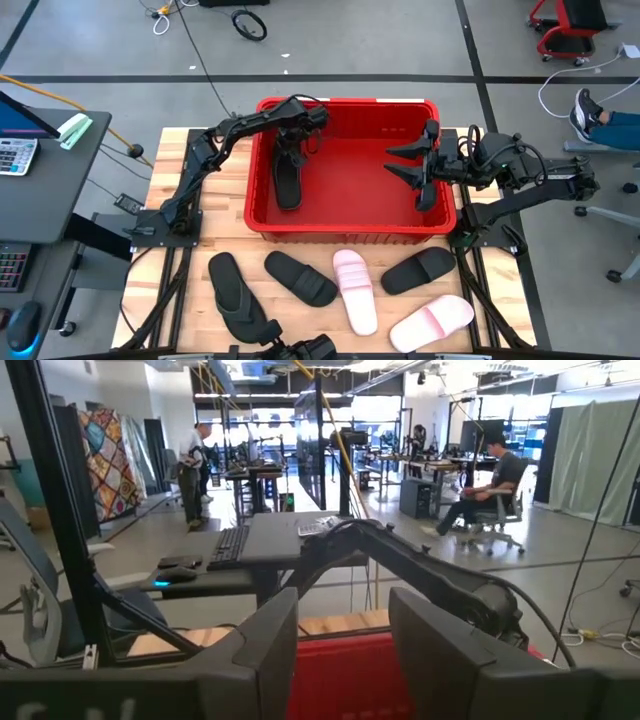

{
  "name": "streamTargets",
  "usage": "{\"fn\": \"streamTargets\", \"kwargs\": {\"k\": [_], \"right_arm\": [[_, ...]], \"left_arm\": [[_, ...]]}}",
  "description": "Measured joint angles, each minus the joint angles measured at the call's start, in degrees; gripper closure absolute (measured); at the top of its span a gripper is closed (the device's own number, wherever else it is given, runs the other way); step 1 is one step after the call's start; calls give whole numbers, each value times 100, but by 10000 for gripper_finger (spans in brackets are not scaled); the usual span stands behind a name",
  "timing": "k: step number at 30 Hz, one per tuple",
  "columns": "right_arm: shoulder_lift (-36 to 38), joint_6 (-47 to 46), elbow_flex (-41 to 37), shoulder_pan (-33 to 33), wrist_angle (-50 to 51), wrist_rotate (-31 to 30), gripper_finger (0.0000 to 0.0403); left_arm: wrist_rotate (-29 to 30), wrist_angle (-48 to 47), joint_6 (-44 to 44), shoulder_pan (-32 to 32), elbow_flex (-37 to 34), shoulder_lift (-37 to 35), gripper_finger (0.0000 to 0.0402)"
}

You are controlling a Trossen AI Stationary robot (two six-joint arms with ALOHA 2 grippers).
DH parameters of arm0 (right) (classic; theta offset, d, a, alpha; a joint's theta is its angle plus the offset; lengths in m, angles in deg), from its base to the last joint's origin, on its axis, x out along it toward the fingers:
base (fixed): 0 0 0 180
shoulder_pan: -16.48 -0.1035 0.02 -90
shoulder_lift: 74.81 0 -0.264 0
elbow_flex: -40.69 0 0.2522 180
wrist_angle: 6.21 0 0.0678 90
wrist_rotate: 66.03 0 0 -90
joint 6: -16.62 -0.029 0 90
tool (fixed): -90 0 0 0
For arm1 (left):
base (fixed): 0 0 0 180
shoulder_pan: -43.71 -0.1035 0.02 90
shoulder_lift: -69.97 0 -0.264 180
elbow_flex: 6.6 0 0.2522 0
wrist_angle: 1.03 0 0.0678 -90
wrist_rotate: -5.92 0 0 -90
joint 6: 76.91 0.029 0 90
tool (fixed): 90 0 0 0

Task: Pick and place slides into bin
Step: Put the top black flip flop into the red bin

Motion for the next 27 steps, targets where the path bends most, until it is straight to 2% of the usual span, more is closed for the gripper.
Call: {"fn": "streamTargets", "kwargs": {"k": [6,17,27], "right_arm": [[0,-18,0,0,1,0,238],[-2,-463,0,-2,461,2,238],[-2,-455,0,-2,472,1,238]], "left_arm": [[-2,-32,149,-14,-1,0,364],[3,-281,181,8,2,-51,268],[6,-434,174,158,4,-688,220]]}}
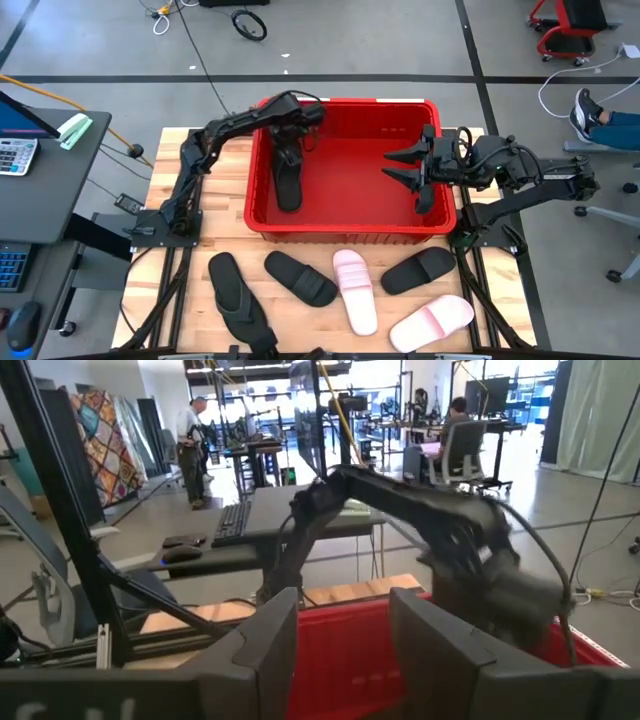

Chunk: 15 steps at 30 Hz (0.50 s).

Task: Pick and place slides into bin
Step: Put the top black flip flop into the red bin, then put the black flip flop into the red bin

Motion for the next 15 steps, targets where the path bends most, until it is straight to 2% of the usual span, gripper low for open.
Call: {"fn": "streamTargets", "kwargs": {"k": [6,11,15], "right_arm": [[-13,271,0,2,-4,181,238],[-261,485,2,-4,-12,903,238],[-632,522,2,2,-303,1403,238]], "left_arm": [[-371,-430,-205,217,175,-898,226],[-1272,-526,-954,525,874,-1818,239],[-1451,-525,-1392,941,1644,-2471,251]]}}
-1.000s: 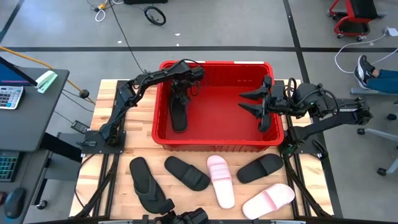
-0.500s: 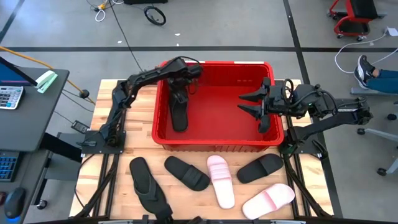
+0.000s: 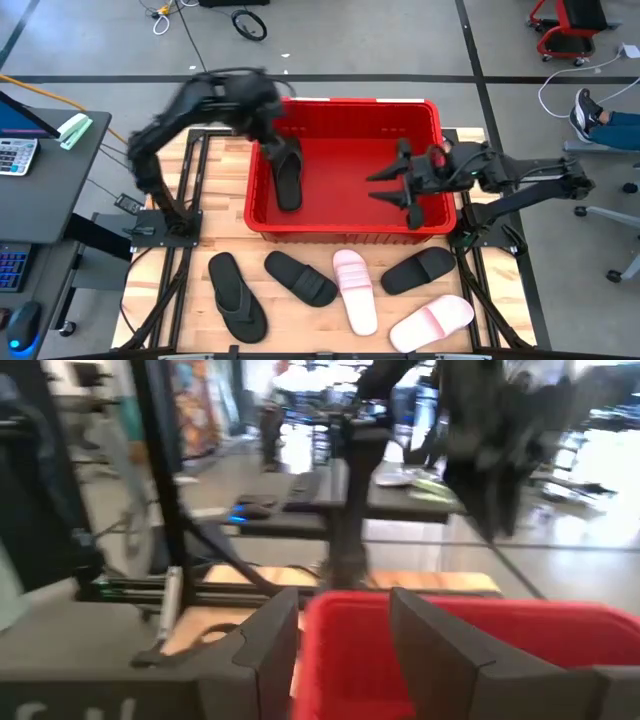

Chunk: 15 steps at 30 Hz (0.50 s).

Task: Pick and place slides into bin
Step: Put the black flip flop into the red bin

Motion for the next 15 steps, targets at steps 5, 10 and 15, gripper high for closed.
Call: {"fn": "streamTargets", "kwargs": {"k": [5,10,15], "right_arm": [[-688,249,0,-9,-977,1270,238],[-1457,345,2,-9,-1863,2301,238],[-2201,876,0,-184,-1867,2612,238]], "left_arm": [[2,387,-443,709,197,-787,266],[234,592,-741,1298,107,-1274,280],[301,611,-1164,1717,98,-1412,293]]}}
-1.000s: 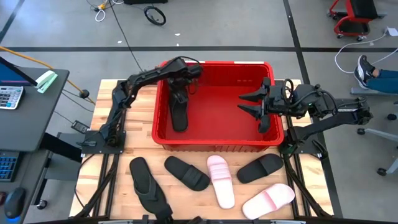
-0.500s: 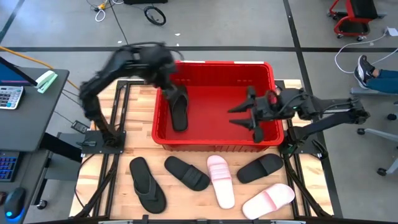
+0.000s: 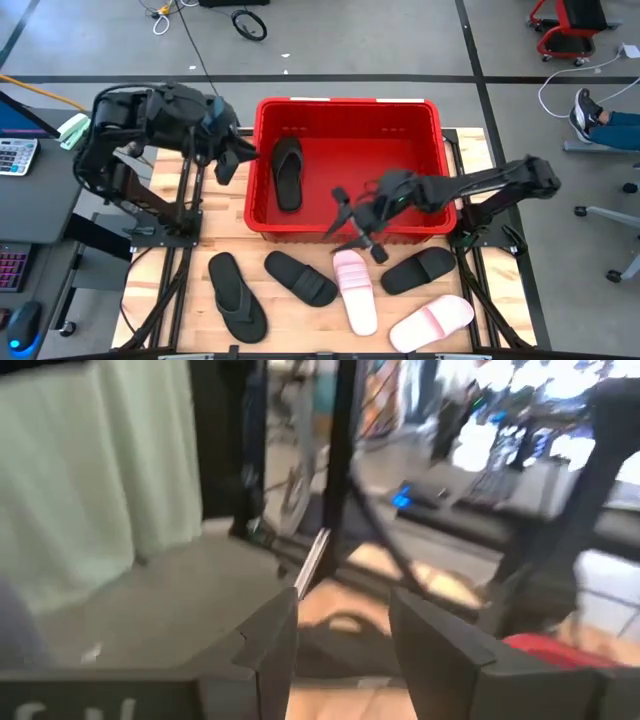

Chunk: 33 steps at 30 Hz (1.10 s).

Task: Pick and place slides into bin
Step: Put the black flip flop into the red bin

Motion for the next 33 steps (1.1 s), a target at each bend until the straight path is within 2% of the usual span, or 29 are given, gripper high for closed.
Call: {"fn": "streamTargets", "kwargs": {"k": [5,8,12,15,17,20,24,28,33], "right_arm": [[-433,-114,-4,-178,-21,-76,238],[-430,-383,-4,-249,-28,-405,238],[-239,-864,-4,-284,-4,-749,238],[-9,-1300,-4,-286,33,-1074,238],[125,-1611,-4,-284,42,-1373,238],[331,-2052,-4,-282,57,-1770,238],[584,-2549,-4,-284,61,-2097,238],[760,-2780,-4,-283,66,-2131,238],[914,-3162,-4,-404,68,-2143,238]], "left_arm": [[-450,-189,-300,725,0,37,300],[-724,-353,-365,1420,-2,192,305],[-1143,-551,-959,2426,-2,430,308],[-1125,-613,-1346,3218,-103,661,309],[-857,-619,-1416,3678,-340,807,312],[-407,-620,-2022,4201,-968,932,320],[-372,-364,-3074,4724,-2217,962,332],[-389,603,-3490,5299,-3364,948,333],[-532,2438,-3759,5669,-4696,940,307]]}}
